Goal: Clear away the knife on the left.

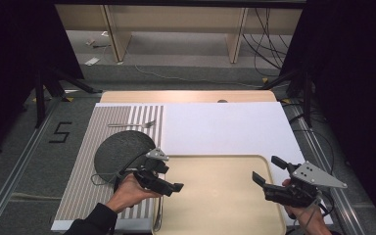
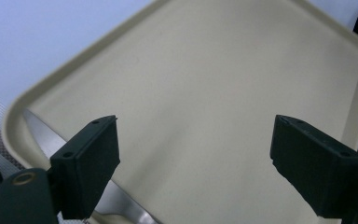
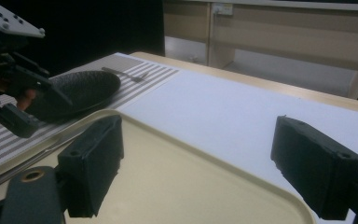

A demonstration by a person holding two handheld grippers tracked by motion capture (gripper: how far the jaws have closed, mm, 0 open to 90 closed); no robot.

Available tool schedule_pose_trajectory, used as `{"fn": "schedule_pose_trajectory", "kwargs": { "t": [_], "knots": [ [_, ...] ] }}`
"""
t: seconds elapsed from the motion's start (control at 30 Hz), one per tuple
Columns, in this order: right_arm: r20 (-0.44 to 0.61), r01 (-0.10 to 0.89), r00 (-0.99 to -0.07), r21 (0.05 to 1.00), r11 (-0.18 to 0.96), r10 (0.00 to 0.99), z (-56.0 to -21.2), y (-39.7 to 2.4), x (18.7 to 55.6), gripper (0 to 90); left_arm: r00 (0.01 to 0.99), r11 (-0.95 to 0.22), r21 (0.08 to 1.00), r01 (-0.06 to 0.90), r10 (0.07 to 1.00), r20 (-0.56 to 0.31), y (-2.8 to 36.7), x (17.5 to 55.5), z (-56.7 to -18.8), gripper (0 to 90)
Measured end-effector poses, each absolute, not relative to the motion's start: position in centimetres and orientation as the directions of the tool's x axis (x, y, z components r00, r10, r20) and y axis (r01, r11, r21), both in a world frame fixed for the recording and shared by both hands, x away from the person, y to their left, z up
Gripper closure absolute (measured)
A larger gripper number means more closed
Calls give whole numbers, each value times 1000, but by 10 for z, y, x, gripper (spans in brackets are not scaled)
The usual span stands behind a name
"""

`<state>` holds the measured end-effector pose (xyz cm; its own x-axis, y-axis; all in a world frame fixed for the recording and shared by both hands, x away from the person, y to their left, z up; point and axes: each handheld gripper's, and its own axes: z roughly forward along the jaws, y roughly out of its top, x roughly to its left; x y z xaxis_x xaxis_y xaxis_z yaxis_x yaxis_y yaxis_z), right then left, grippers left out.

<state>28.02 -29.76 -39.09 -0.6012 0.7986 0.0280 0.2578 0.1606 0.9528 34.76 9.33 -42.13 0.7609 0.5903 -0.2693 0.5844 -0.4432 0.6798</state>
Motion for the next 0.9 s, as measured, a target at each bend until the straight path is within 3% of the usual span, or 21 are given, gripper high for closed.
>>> {"fn": "schedule_pose_trajectory", "kwargs": {
  "t": [0.53,0.9],
  "knots": [
    [28,257,-601,953,160,799,-391,-298,280,179,787,-250,867,432,574,-226,117,327,-405,117],
    [27,259,-600,952,162,799,-391,-298,280,178,776,-171,907,385,592,-218,131,318,-404,132]
  ]
}}
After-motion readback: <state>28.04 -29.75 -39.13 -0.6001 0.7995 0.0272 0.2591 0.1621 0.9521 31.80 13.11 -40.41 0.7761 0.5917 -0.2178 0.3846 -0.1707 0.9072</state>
